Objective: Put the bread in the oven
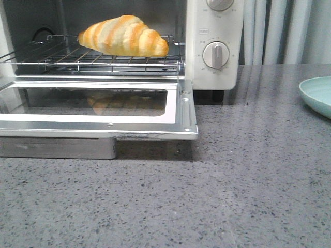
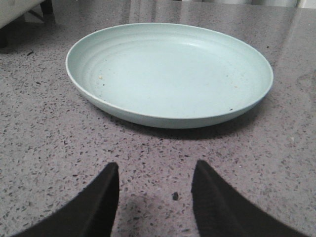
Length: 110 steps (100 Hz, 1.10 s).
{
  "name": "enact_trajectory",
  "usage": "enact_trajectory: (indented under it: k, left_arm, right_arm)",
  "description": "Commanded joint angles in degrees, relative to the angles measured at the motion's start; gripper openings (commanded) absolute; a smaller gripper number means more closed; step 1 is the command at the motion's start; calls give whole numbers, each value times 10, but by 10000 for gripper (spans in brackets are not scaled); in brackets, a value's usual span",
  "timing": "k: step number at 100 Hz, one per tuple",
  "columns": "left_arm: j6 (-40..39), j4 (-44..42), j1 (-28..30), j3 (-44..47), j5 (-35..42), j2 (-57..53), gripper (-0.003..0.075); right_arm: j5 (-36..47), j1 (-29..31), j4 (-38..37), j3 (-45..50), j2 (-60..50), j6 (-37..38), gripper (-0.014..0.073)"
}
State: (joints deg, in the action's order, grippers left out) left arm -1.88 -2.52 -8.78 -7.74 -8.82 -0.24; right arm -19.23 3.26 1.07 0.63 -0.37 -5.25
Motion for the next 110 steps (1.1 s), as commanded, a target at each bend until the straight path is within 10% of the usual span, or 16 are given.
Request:
enact_trajectory:
  k: [1,110]
  left_arm:
    - [-5,0,1,-14,44,-16,-21]
    - [19,25,55,91,-54,-17,-21]
  right_arm:
    - [16,0,1,6,-14,2,309]
    - [16,0,1,6,-14,2,309]
